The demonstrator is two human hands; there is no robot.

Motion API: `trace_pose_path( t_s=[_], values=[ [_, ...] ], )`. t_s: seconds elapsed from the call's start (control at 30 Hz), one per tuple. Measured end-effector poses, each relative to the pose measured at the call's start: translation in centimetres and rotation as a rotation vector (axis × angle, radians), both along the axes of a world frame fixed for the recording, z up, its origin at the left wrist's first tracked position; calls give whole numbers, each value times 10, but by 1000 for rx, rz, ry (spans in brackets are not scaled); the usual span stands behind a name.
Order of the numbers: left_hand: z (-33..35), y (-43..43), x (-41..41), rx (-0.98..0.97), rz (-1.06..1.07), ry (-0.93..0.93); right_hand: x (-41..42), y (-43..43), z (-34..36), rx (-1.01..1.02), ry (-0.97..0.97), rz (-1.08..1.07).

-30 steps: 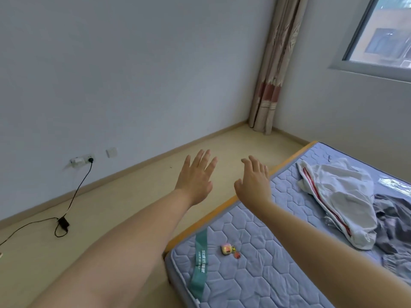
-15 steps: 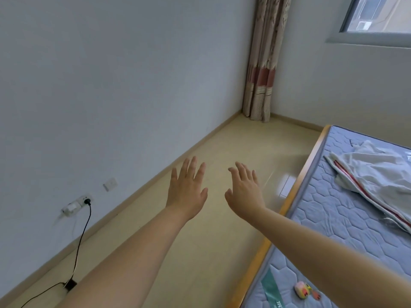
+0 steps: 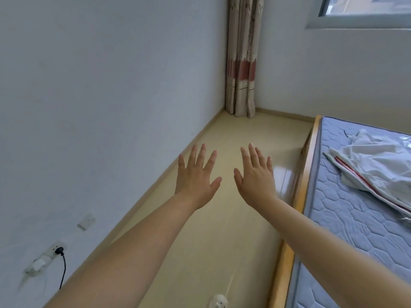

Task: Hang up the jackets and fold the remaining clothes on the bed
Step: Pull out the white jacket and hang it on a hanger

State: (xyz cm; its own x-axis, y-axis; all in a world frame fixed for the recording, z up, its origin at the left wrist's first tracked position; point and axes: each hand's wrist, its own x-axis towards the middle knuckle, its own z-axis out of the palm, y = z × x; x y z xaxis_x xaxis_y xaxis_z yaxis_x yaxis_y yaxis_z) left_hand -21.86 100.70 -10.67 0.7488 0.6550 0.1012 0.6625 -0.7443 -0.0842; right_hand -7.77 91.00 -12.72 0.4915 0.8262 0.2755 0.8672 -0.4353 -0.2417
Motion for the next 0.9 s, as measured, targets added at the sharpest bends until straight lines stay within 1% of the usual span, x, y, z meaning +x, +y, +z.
trace_pose_path(
  t_s=[0.1, 0.3, 0.5, 0.67, 0.8, 0.9],
  values=[
    [5, 57, 55, 61, -118, 6, 50, 46, -4, -22, 17, -73],
    [12, 147, 164, 42, -206, 2, 150, 110, 4, -70, 21, -187],
    [15, 199, 280, -13, -340, -70, 244, 151, 8, -59, -1, -314],
    [6, 247, 394, -55, -453, -91, 338, 194, -3, -39, 22, -493],
    [10, 281, 484, 4, -635, -103, 411, 226, -2, -75, 34, -647],
    [9, 312, 562, 30, -716, -69, 469, 249, 7, -68, 75, -756]
  ],
)
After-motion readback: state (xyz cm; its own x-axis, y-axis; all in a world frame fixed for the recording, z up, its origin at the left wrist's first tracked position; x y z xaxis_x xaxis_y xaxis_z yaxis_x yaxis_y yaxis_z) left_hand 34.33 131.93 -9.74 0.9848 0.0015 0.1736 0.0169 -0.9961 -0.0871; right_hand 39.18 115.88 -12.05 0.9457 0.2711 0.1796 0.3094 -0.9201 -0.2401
